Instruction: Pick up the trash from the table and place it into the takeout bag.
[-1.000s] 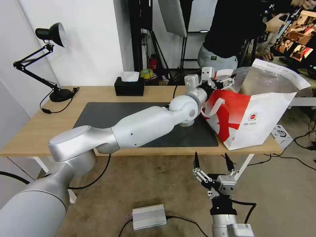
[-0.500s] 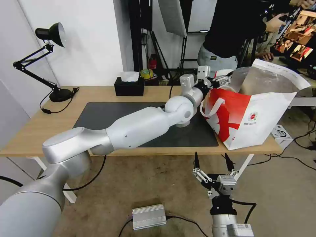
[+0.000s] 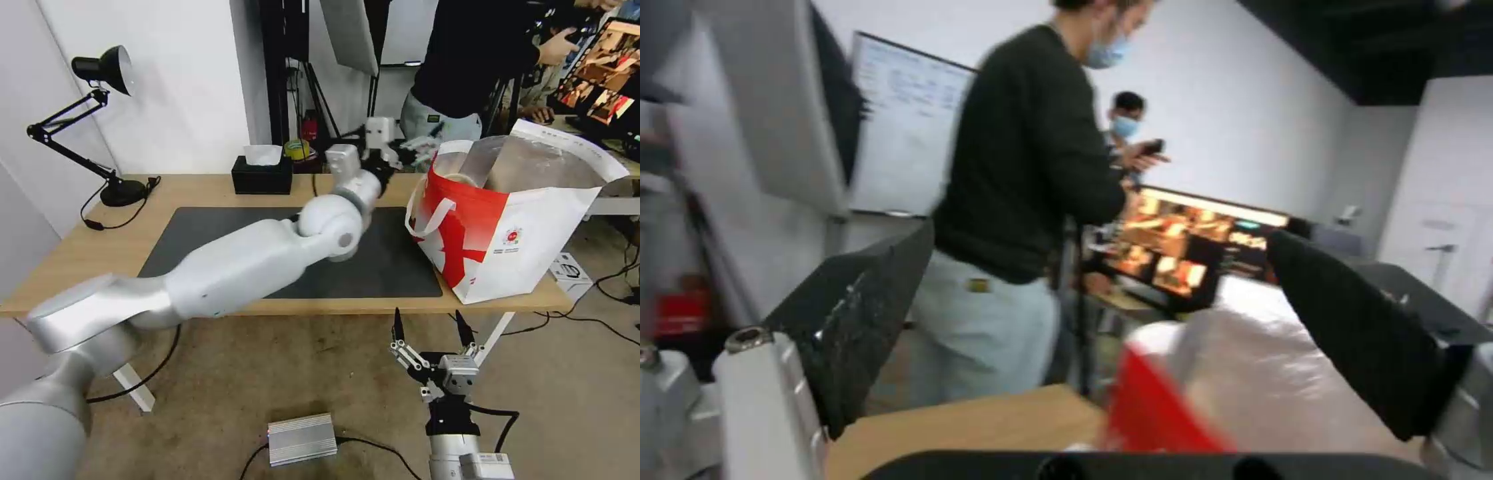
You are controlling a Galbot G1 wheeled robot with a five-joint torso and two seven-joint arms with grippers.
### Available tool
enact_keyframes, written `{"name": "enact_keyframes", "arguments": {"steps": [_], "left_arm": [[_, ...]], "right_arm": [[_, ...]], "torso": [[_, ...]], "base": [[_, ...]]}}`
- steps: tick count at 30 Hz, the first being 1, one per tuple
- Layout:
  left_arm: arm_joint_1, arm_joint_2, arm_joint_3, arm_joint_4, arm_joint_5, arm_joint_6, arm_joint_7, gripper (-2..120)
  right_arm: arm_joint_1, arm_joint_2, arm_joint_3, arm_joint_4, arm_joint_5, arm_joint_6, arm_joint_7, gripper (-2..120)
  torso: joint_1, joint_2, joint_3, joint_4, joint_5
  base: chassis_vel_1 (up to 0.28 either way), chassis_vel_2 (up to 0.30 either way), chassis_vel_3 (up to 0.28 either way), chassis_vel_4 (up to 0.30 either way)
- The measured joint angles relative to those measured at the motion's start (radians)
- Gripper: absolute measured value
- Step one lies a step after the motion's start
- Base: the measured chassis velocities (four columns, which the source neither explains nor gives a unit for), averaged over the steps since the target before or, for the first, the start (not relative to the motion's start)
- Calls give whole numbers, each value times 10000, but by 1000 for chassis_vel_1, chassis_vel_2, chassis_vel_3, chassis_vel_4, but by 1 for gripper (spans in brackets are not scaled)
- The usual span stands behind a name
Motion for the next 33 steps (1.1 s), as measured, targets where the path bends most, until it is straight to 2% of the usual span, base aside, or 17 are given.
{"name": "enact_keyframes", "arguments": {"steps": [1, 3, 4, 7, 8, 10, 11, 14, 15, 17, 18, 19, 23, 24, 28, 29, 33], "left_arm": [[0, 0, 0, 0, 0, 0, 0, 100], [571, 882, -350, -662, 255, -39, -81, 100], [571, 882, -350, -662, 255, -39, -81, 100], [2104, 2634, -1325, -1977, 853, -46, -93, 100], [2104, 2634, -1325, -1977, 853, -46, -93, 100], [3456, 3517, -2484, -2775, 1345, -50, 26, 100], [3456, 3517, -2484, -2775, 1345, -50, 26, 100], [6066, 4221, -4645, -3793, 2050, -43, 165, 100], [6066, 4221, -4645, -3793, 2050, -43, 165, 100], [8398, 4617, -6685, -4718, 2425, -18, 369, 100], [9187, 4720, -7326, -4951, 2670, -52, 408, 100], [9187, 4720, -7326, -4951, 2670, -52, 408, 100], [11711, 4801, -9295, -5563, 3588, -407, 441, 100], [11711, 4801, -9295, -5563, 3588, -407, 441, 100], [14046, 4396, -10828, -6051, 4580, -699, 488, 100], [14046, 4396, -10828, -6051, 4580, -699, 488, 100], [15387, 3342, -11508, -6383, 5557, -858, 512, 100]], "right_arm": [[0, 0, 0, 0, 0, 0, 0, 100], [-1, 0, 1, 0, 0, 0, 1, 100], [-1, 0, 1, 0, 0, 0, 1, 100], [-2, 0, 1, 0, 0, 0, 1, 100], [-2, 0, 1, 0, 0, 0, 1, 100], [3, 0, 0, 0, 0, 0, -1, 100], [3, 0, 0, 0, 0, 0, -1, 100], [-1, 0, 0, 0, 0, 0, 0, 100], [-1, 0, 0, 0, 0, 0, 0, 100], [0, 0, 1, 0, 0, 0, 0, 100], [0, 0, 0, 0, 0, 0, 0, 100], [0, 0, 0, 0, 0, 0, 0, 100], [0, 0, 0, 0, 0, 0, 0, 100], [0, 0, 0, 0, 0, 0, 0, 100], [0, 0, 1, 0, 0, 0, 0, 100], [0, 0, 1, 0, 0, 0, 0, 100], [0, 0, 0, 0, 0, 0, 0, 100]], "torso": [[0, 0, 0, 0, 0], [0, 0, -1, -1, 1], [0, 0, -1, -1, 1], [0, 0, -1, 3, -3], [0, 0, -1, 3, -3], [-1, 0, -1, 4, 1], [-1, 0, -1, 4, 1], [-2, 0, -2, 1, -5], [-2, 0, -2, 1, -5], [-2, 1, -2, 1, 3], [-3, 1, -2, 3, 2], [-3, 1, -2, 3, 2], [-2, 1, -2, 1, 3], [-2, 1, -2, 1, 3], [-2, 1, -2, -2, 4], [-2, 1, -2, -2, 4], [-2, 1, -2, -1, 8]], "base": [[0, 0, 0, 0], [0, 0, 0, 0], [0, 0, 0, 0], [0, 0, 0, 0], [0, 0, 0, 0], [0, 0, 0, 0], [0, 0, 0, 0], [0, 0, 0, 0], [0, 0, 0, 0], [0, 0, 0, 0], [0, 0, 0, 0], [0, 0, 0, 0], [0, 0, 0, 0], [0, 0, 0, 0], [0, 0, 0, 0], [0, 0, 0, 0], [0, 0, 0, 0]]}}
